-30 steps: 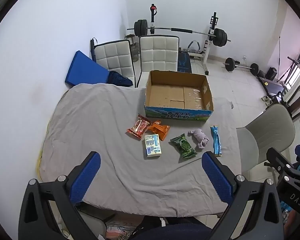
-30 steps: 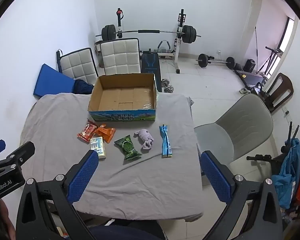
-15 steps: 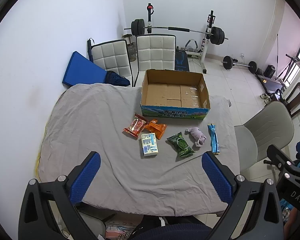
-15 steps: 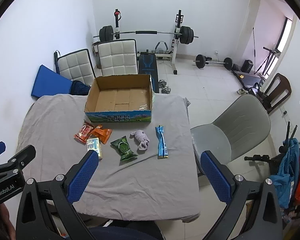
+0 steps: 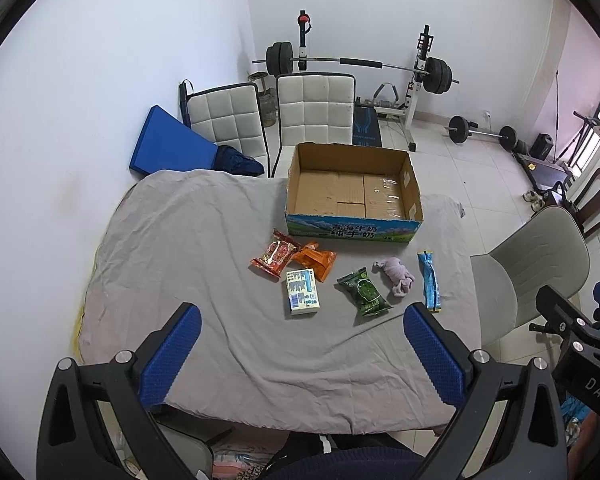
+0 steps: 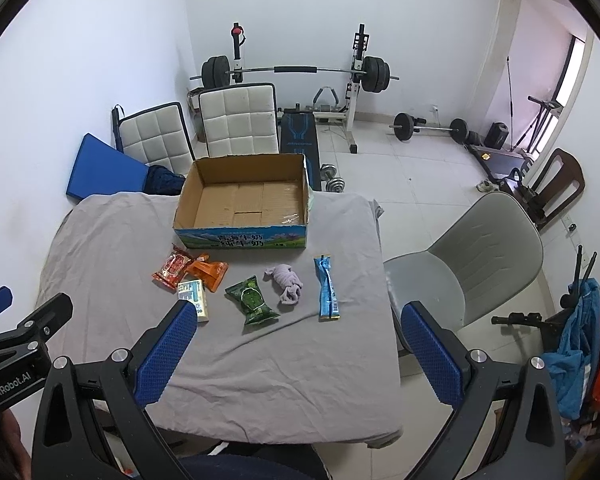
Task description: Organize soft objects
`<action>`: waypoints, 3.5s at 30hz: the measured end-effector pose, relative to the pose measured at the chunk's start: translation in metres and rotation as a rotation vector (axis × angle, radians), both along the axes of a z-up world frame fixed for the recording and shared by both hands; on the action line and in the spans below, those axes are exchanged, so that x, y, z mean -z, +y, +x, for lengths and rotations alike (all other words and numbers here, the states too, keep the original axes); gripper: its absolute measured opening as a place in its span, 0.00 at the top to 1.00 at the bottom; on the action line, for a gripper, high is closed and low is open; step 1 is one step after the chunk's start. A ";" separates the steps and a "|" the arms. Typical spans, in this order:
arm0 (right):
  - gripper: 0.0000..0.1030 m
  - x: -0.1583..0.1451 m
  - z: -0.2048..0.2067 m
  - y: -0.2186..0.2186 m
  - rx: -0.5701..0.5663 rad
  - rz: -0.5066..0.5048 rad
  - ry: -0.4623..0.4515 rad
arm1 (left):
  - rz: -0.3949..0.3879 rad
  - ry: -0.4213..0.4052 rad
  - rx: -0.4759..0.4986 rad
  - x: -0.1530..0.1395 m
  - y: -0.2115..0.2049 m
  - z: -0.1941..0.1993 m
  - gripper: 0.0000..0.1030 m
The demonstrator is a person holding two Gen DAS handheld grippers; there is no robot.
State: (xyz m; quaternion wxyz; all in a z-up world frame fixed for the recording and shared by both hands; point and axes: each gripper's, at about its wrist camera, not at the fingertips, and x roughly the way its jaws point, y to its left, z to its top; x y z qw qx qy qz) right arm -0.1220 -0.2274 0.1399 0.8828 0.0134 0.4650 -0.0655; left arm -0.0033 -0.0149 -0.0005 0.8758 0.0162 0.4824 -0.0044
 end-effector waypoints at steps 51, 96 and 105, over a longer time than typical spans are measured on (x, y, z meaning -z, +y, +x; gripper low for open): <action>0.00 -0.006 -0.022 0.015 -0.017 0.006 -0.020 | 0.007 -0.022 -0.009 -0.012 0.005 -0.014 0.00; 0.05 0.423 0.248 0.045 -0.160 0.180 0.712 | -0.096 0.651 -0.146 0.361 0.034 0.217 0.04; 0.28 0.481 0.262 0.059 -0.128 0.171 0.807 | -0.131 0.776 -0.084 0.420 0.032 0.225 0.07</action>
